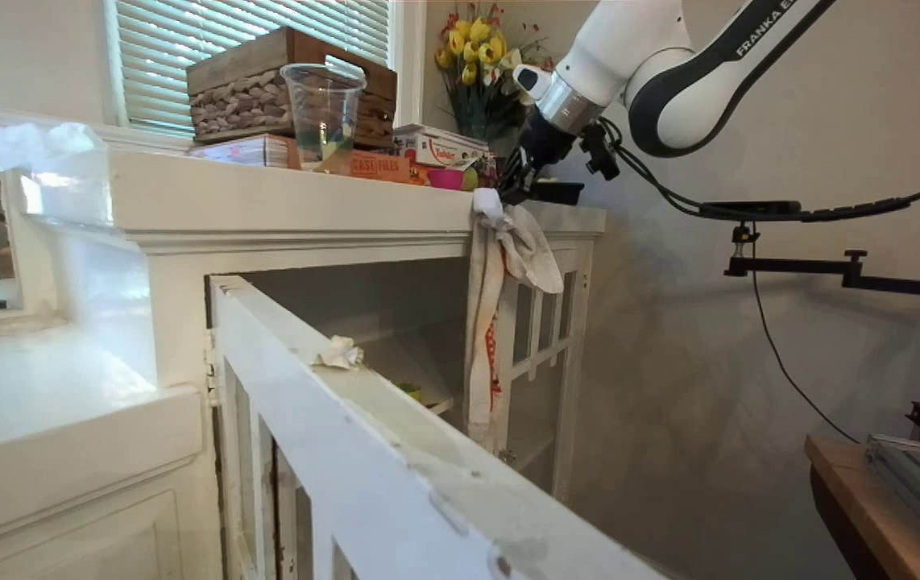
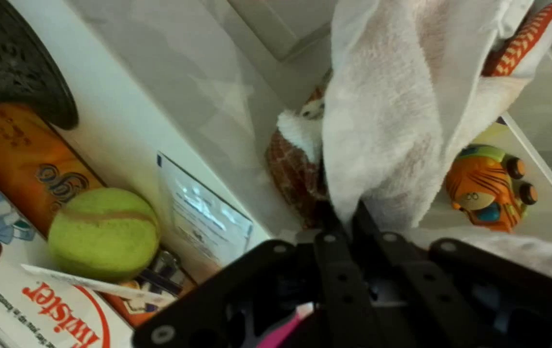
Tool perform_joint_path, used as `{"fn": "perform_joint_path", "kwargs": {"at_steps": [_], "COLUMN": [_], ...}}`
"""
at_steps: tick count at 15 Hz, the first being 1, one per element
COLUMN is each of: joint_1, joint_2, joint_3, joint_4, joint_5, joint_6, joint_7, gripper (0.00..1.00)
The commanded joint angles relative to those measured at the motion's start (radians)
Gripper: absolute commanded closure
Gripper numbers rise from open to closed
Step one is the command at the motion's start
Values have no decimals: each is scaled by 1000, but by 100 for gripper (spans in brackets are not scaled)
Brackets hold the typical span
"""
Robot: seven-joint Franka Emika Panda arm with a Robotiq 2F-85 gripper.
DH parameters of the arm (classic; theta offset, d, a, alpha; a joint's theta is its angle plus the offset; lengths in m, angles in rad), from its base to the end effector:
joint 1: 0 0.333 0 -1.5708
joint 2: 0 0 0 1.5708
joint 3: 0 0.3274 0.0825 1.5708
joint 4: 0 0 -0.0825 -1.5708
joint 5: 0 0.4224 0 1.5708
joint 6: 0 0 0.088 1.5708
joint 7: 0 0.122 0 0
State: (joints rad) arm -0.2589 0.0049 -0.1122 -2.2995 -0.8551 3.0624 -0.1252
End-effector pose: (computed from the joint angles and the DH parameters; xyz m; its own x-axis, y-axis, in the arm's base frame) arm 0.5646 -0.1564 0.3904 0.7009 0.6163 0.3590 0.3231 -0.7231 0.6105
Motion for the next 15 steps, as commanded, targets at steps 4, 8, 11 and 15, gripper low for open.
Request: {"fn": "perform_joint_path", "kwargs": {"at_steps": [4,8,11,15], "joint_1": [46,29,3,-46], "joint_2": [28,41,36,24], "joint_3": [52,36,4,-61], "joint_4": [50,57,45,41], "joint_5": [-7,-17,-36,-49], "joint_6": [46,45,50,61], "joint_7": [-4,-19,-23,-30], "gripper": [97,97,97,97]}}
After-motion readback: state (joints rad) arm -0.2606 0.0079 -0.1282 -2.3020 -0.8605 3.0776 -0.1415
